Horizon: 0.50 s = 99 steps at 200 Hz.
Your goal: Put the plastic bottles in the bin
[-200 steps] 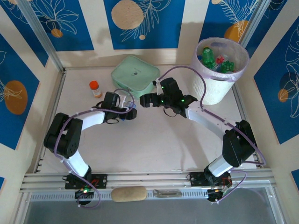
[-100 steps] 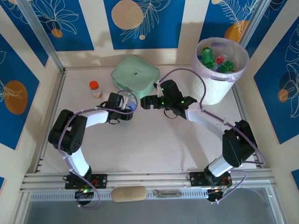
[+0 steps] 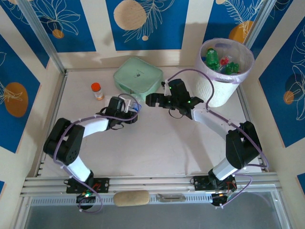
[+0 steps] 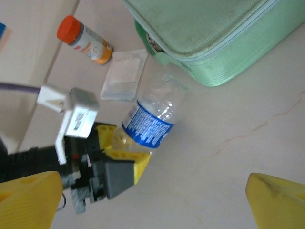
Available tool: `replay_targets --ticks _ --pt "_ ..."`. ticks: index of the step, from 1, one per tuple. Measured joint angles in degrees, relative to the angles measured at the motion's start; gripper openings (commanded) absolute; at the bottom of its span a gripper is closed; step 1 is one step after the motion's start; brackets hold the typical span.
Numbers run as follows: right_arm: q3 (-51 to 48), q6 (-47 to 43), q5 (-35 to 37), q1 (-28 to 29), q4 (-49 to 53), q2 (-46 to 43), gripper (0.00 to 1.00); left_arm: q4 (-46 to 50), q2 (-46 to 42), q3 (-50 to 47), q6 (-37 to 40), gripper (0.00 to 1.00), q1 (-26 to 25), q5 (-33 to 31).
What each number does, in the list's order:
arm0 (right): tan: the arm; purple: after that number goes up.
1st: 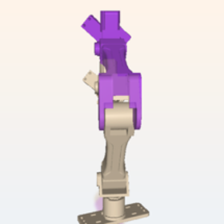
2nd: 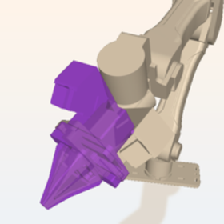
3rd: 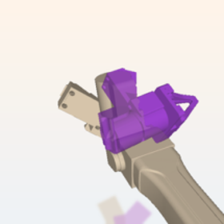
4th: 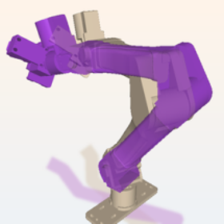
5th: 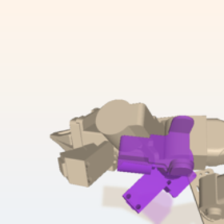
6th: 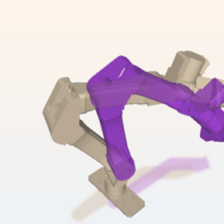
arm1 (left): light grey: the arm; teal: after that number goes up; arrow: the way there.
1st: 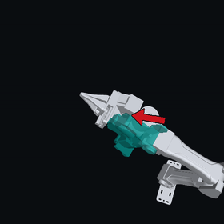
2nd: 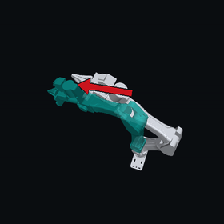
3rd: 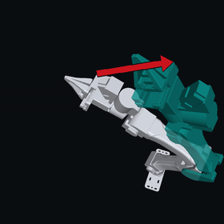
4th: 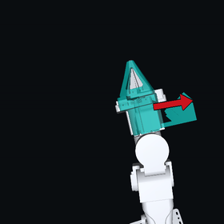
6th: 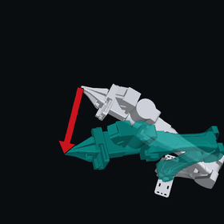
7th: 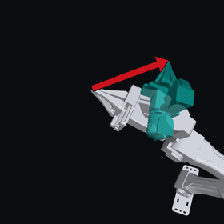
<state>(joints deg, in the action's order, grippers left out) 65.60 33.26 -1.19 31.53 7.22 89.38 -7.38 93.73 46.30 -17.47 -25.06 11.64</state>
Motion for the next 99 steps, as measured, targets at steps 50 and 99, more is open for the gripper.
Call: replay_targets --ticks 50,99 --pt "-4.5 8.0 -8.0 -2.4 -10.1 0.7 0.99 -12.5 -4.1 -5.9 -11.0 0.42 -2.4 6.5" --pt "-5.3 13.5 -12.6 -2.3 -16.1 4.9 1.00 -22.7 -5.2 -9.4 -18.5 0.43 -5.0 9.4"
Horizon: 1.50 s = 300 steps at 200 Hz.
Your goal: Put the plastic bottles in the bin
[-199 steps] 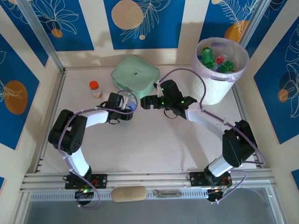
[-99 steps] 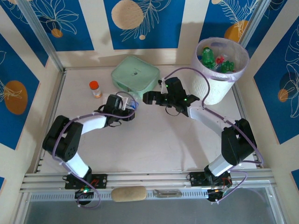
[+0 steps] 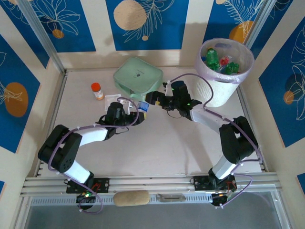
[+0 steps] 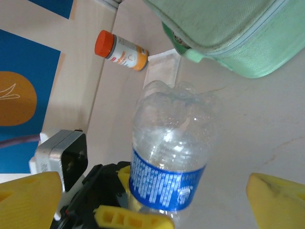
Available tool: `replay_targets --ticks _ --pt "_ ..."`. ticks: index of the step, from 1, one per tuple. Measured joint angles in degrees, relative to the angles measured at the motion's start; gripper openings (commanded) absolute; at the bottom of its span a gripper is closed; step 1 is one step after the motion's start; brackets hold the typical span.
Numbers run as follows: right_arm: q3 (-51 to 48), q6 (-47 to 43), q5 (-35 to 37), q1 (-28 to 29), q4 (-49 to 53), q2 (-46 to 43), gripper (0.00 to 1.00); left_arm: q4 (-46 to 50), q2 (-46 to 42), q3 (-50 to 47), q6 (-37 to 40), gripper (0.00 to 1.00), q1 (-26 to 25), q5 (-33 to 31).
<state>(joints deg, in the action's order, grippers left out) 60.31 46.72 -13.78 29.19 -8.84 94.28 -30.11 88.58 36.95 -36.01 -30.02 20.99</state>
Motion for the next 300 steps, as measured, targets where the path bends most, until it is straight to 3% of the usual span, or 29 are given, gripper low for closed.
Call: replay_targets --ticks 95,118,145,178,214,255,300 --pt "-0.5 2.4 -1.7 0.3 -3.0 2.2 0.85 -3.8 -2.1 0.0 -1.5 0.43 -4.0 1.3" --pt "-0.7 2.4 -2.1 0.4 -3.8 2.4 0.73 -3.5 -2.6 -0.1 -1.4 0.44 -4.3 1.3" --pt "-0.9 2.4 -2.6 0.6 -4.6 2.4 0.58 -3.1 -2.7 -0.2 -1.5 0.53 -4.6 1.3" --pt "-1.1 2.4 -2.8 0.6 -5.2 2.4 0.56 -3.5 -3.1 -0.4 -1.6 0.85 -4.8 1.1" --pt "-1.2 -0.3 -1.8 -0.8 -1.8 1.6 0.53 -4.7 -5.4 -1.3 -2.3 1.00 -5.0 -0.5" --pt "2.5 -6.8 2.2 -6.4 8.4 -5.2 0.53 -2.5 -9.2 -2.5 -2.5 1.00 -4.9 -7.1" --pt "15.3 -15.5 6.3 -13.7 18.7 -14.0 0.53 3.5 -12.9 -2.7 0.8 1.00 -4.6 -14.7"
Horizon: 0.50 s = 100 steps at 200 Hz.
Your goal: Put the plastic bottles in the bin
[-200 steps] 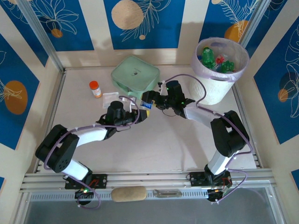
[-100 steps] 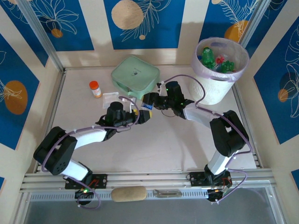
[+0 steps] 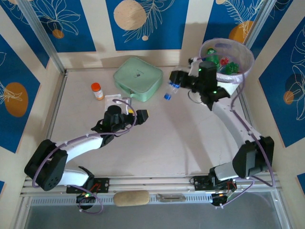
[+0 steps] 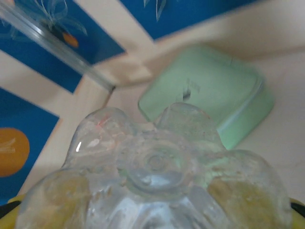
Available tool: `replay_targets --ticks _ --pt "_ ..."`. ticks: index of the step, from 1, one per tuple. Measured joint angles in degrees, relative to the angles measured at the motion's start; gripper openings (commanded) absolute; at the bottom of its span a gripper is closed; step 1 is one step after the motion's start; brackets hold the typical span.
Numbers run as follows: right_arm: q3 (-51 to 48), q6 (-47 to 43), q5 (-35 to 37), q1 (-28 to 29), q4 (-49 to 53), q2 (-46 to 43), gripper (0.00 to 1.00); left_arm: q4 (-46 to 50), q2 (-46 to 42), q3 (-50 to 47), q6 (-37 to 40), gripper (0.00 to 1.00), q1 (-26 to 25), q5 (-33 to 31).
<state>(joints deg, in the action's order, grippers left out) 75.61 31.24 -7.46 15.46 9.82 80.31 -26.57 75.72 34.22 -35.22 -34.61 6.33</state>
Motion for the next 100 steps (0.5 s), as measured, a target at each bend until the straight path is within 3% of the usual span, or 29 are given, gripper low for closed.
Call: replay_targets --ticks 66,100 --pt "17.6 -13.1 10.4 -7.6 11.4 -1.7 0.53 4.5 -1.1 -0.3 2.8 1.00 0.0 -3.5" --pt "27.2 -20.5 18.3 -11.1 15.1 2.3 0.53 4.8 -0.6 -0.3 2.8 1.00 0.0 -3.5"
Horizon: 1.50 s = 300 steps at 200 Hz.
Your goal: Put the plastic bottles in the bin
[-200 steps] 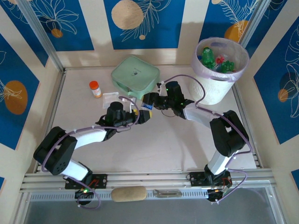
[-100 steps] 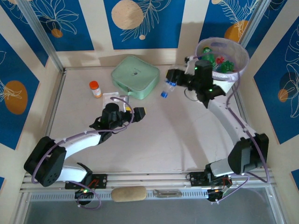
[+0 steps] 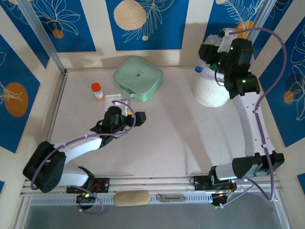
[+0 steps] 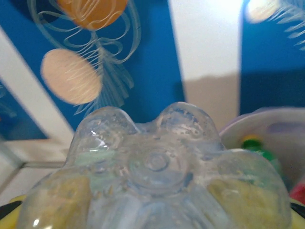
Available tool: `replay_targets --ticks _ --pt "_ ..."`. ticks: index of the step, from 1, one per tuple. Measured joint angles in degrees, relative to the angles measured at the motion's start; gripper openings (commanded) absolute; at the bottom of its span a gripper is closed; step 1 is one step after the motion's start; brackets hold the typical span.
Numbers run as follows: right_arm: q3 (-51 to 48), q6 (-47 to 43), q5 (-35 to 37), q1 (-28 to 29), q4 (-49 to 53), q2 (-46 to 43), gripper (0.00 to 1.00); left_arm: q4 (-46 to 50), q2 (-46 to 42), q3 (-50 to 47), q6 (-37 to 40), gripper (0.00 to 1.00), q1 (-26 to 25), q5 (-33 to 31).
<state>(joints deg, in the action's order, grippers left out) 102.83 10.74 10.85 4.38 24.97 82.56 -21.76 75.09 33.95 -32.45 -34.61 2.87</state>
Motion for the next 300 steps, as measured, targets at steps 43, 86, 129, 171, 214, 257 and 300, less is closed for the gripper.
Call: replay_targets --ticks 43,86,129,171,214,257,300 --pt "14.1 -9.5 11.0 -2.3 4.0 10.9 0.55 0.4 0.5 0.0 0.0 1.00 0.0 0.0" --pt "28.9 -20.8 22.5 -2.6 7.7 25.4 0.53 1.4 0.4 0.0 0.0 1.00 0.0 0.0" --pt "34.1 -30.3 29.5 -2.6 8.5 34.1 0.54 3.6 -0.2 0.0 1.4 1.00 0.0 0.0" --pt "33.4 -35.9 32.5 -2.6 7.2 35.8 0.55 5.1 -0.5 0.2 1.9 1.00 0.0 -0.2" --pt "30.6 -38.2 32.8 -2.6 5.7 35.8 0.62 6.4 -0.9 0.4 3.0 1.00 0.0 -0.4" --pt "29.6 -37.6 30.7 -2.6 7.2 35.8 0.71 6.4 -1.7 0.4 3.0 1.00 0.0 -0.5" --pt "29.6 -32.3 26.6 -2.6 10.4 35.7 0.83 7.4 -1.9 0.8 3.0 1.00 0.0 -0.7"
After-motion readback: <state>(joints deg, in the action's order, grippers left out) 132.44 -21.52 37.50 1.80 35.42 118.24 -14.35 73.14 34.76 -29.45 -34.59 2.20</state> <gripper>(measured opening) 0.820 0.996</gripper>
